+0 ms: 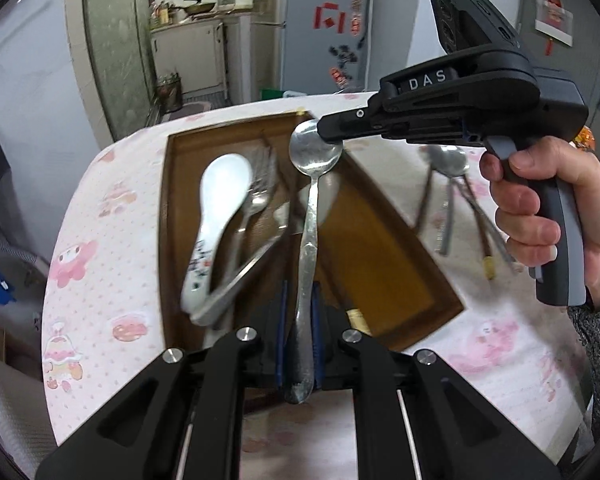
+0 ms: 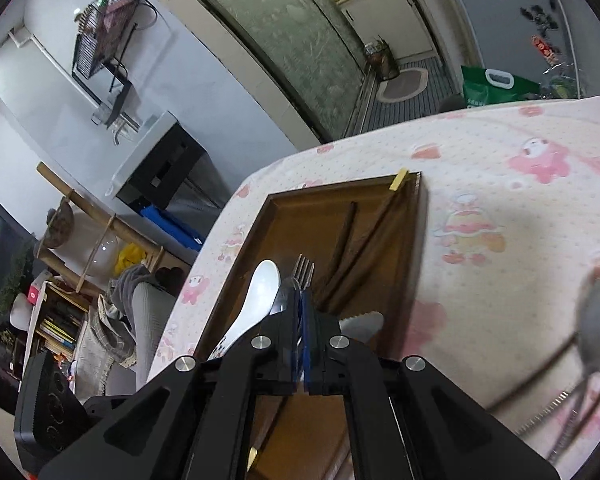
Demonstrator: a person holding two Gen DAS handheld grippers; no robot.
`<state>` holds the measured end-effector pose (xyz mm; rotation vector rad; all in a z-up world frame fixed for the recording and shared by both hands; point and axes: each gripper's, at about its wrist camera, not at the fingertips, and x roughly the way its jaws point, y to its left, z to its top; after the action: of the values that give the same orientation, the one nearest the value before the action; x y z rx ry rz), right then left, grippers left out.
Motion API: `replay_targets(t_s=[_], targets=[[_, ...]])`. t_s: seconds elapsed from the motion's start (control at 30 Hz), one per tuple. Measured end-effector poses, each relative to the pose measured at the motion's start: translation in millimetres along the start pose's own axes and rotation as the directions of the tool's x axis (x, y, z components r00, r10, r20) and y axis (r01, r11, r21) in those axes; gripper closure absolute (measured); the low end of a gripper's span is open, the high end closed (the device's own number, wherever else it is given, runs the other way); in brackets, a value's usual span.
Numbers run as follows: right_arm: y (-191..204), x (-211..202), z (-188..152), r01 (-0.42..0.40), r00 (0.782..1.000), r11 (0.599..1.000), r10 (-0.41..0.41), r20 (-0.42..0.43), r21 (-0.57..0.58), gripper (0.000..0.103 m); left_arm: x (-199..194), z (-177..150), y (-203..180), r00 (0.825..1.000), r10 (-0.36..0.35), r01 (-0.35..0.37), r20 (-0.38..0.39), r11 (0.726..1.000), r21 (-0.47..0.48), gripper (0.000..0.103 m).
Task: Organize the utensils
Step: 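Carry the silver spoon into the tray and open the left tool, then grasp a second silver spoon by its handle with the left tool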
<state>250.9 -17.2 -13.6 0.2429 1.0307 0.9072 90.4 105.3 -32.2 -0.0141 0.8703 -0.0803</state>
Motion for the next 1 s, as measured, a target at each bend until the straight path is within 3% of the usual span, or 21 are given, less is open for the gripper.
replay_targets(t_s=[0.13,0.3,0.33,0.37,0.4,0.43,0.47,0.53,0.73,0.87,1.0], targets=[[1,17,2,0.027,0.999,1.000,-0.027,-0.025,-0.008,0.101,8,-1,9,1.000,0.016,-0.016,-0.019,1.000,-0.001,0.091],[7,24,-1,0.048,0.998,0.998,-0.049,-0.030,-0.036,0.093,11,0,11,1.000,0.026,-0.026,-0.017,1.000,0.002,0.091],[8,23,-1,0.048,0.998,0.998,-0.049,-0.029,-0.038,0.087,12,0,11,0.999,0.036,-0.036,-0.016,0.999,0.005,0.090],[9,22,-2,0.054,0.998,0.998,-0.055,-0.027,-0.044,0.072,13,1,11,0.999,0.038,-0.038,-0.015,0.999,0.005,0.088],[10,20,-2,0.069,0.997,0.996,-0.070,-0.018,-0.053,0.063,13,1,11,0.999,0.041,-0.041,-0.011,0.999,0.004,0.086],[11,17,-3,0.074,0.997,0.996,-0.075,-0.006,-0.057,0.052,12,0,10,0.999,0.051,-0.051,-0.004,0.999,0.004,0.073],[12,14,-3,0.075,0.997,0.995,-0.075,-0.002,-0.058,0.052,12,1,11,0.999,0.054,-0.054,0.002,0.999,0.000,0.064],[11,8,-4,0.067,0.998,0.996,-0.067,0.002,-0.052,0.049,12,1,12,0.999,0.053,-0.053,0.006,0.999,-0.010,0.060],[3,-27,-7,0.056,0.998,0.997,-0.054,0.042,-0.056,0.025,-1,2,4,0.996,0.068,-0.068,0.050,0.998,-0.006,0.026],[-8,-66,-15,0.098,0.991,0.991,-0.089,0.103,-0.090,0.015,-12,5,-9,0.994,0.066,-0.067,0.090,0.998,0.009,0.015],[-30,-104,-28,0.144,0.981,0.985,-0.130,0.141,-0.098,0.014,-17,6,-31,0.994,0.023,-0.027,0.109,0.999,0.042,0.012]])
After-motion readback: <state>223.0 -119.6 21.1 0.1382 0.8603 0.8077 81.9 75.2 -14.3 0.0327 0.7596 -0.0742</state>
